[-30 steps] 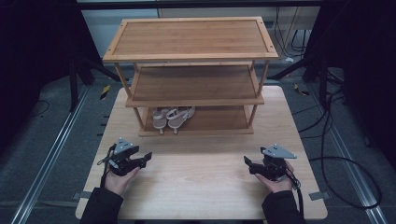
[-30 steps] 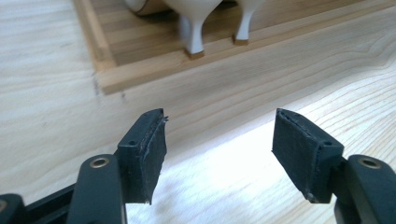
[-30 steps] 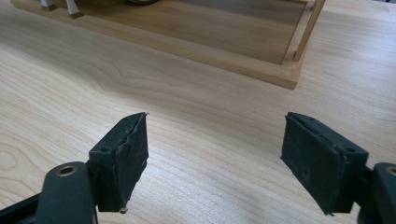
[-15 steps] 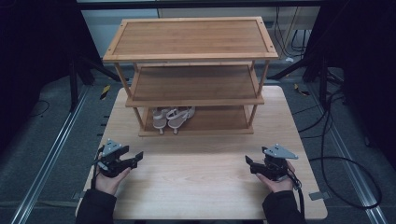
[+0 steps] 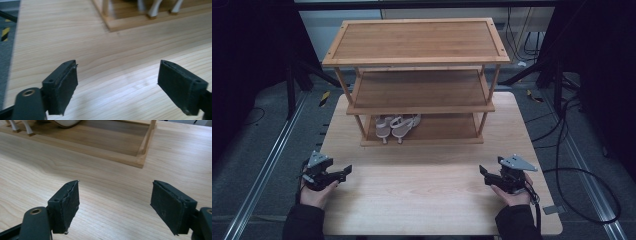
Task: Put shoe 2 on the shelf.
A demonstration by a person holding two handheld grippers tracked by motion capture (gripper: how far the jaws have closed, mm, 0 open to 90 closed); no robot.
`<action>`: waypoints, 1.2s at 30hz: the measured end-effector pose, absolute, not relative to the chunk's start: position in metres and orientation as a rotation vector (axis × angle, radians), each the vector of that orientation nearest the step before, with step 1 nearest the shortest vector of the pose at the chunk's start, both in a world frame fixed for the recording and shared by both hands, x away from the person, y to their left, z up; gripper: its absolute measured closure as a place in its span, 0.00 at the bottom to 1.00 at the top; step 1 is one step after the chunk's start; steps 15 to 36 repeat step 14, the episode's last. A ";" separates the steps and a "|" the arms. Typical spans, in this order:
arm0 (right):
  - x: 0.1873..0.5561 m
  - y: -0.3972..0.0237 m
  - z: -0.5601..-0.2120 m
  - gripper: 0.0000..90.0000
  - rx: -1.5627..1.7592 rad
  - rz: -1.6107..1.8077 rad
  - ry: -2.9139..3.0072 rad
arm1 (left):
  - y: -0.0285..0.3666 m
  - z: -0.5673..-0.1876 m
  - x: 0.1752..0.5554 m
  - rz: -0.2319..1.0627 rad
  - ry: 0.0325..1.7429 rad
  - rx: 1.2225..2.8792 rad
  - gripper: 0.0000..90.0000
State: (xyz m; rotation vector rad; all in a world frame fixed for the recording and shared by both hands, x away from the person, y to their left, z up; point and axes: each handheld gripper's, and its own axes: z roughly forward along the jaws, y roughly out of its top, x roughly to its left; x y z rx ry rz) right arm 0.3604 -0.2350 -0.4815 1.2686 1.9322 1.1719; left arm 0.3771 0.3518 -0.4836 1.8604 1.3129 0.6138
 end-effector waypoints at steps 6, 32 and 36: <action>0.360 -0.246 -0.483 0.25 1.306 1.158 1.906 | 0.367 -0.489 0.376 0.633 1.362 1.858 0.16; 0.362 -0.257 -0.485 0.23 1.338 1.144 1.875 | 0.373 -0.498 0.378 0.627 1.382 1.876 0.15; 0.362 -0.257 -0.485 0.23 1.338 1.144 1.875 | 0.373 -0.498 0.378 0.627 1.382 1.876 0.15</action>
